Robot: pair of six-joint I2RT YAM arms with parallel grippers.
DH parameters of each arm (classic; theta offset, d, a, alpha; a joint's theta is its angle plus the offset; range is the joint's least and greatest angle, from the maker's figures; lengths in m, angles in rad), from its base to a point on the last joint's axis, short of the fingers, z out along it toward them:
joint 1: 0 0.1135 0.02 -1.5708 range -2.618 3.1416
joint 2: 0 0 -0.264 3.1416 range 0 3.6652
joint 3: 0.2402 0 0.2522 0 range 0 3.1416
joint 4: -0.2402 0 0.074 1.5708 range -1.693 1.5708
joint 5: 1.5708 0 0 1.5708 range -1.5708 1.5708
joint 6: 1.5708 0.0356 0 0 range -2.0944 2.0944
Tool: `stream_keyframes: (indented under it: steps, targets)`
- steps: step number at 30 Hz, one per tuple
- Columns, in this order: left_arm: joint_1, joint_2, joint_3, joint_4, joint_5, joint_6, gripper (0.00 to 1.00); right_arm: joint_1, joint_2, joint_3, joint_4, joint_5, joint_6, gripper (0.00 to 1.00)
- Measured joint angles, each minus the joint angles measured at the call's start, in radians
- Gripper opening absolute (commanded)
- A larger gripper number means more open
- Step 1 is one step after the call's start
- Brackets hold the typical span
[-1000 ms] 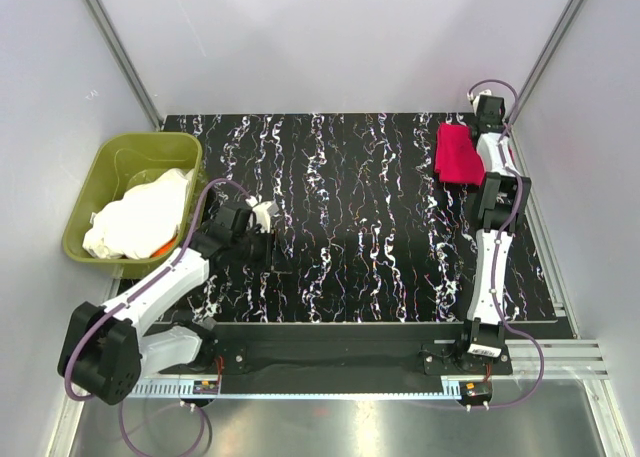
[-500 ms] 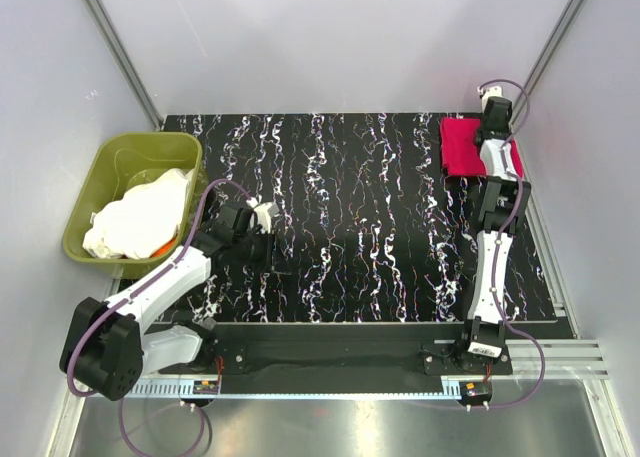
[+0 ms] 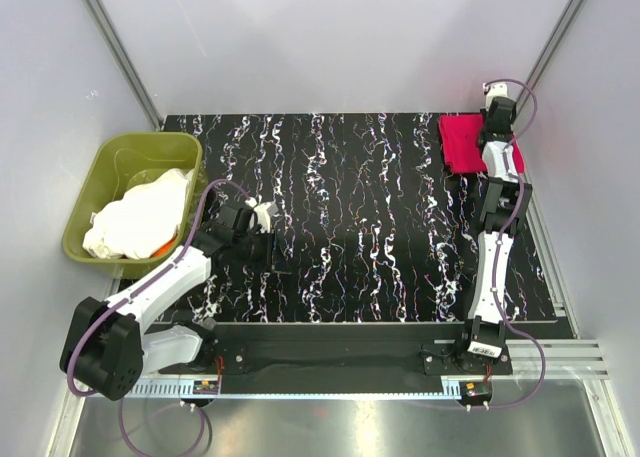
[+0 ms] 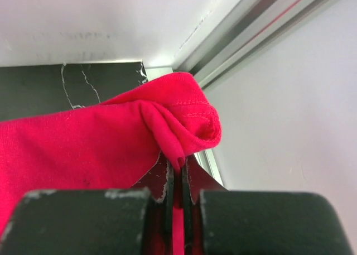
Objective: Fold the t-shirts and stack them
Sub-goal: Neatly place the folded tshirt to the corner
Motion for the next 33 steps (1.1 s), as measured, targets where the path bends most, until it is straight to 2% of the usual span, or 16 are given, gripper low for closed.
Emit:
stream_keyframes:
  steps: [1, 4, 5, 7, 8, 11, 15, 20, 24, 27, 30, 33]
  targets:
    - [0.000, 0.000, 0.000, 0.000, 0.000, -0.002, 0.26, 0.000, 0.000, 0.001, 0.003, -0.006, 0.002, 0.00]
    - [0.000, 0.000, 0.000, 0.001, -0.002, -0.005, 0.26, -0.002, 0.000, 0.001, 0.014, -0.006, 0.020, 0.45]
    - [0.000, 0.000, 0.000, 0.001, -0.002, -0.005, 0.26, -0.003, 0.000, 0.001, 0.018, -0.001, 0.025, 0.68]
    - [0.000, 0.000, 0.000, 0.001, -0.003, -0.006, 0.26, -0.004, 0.000, 0.002, 0.024, 0.018, 0.032, 0.82]
    - [0.000, 0.000, 0.000, 0.001, -0.004, -0.007, 0.26, -0.005, 0.000, 0.004, 0.024, 0.029, 0.034, 0.97]
    - [0.000, -0.002, 0.000, 0.000, -0.007, -0.011, 0.26, -0.007, -0.005, 0.005, 0.013, 0.080, 0.035, 1.00]
    - [0.000, -0.018, 0.002, -0.004, -0.009, -0.037, 0.26, -0.006, -0.092, -0.048, -0.101, 0.133, 0.050, 1.00]
    - [0.000, -0.051, 0.061, -0.047, -0.013, -0.078, 0.29, 0.025, -0.401, -0.242, -0.294, 0.143, 0.153, 1.00]
    - [0.000, -0.105, 0.126, -0.072, -0.014, -0.124, 0.30, 0.127, -0.716, -0.399, -0.430, 0.064, 0.286, 1.00]
    - [0.000, -0.159, 0.142, -0.080, -0.014, -0.166, 0.37, 0.273, -0.972, -0.596, -0.466, -0.019, 0.381, 1.00]
    - [0.000, -0.212, 0.132, -0.091, -0.016, -0.214, 0.45, 0.422, -1.213, -0.882, -0.445, -0.204, 0.518, 1.00]
    - [0.000, -0.296, 0.064, -0.061, -0.019, -0.277, 0.56, 0.449, -1.450, -1.265, -0.364, -0.390, 0.726, 1.00]
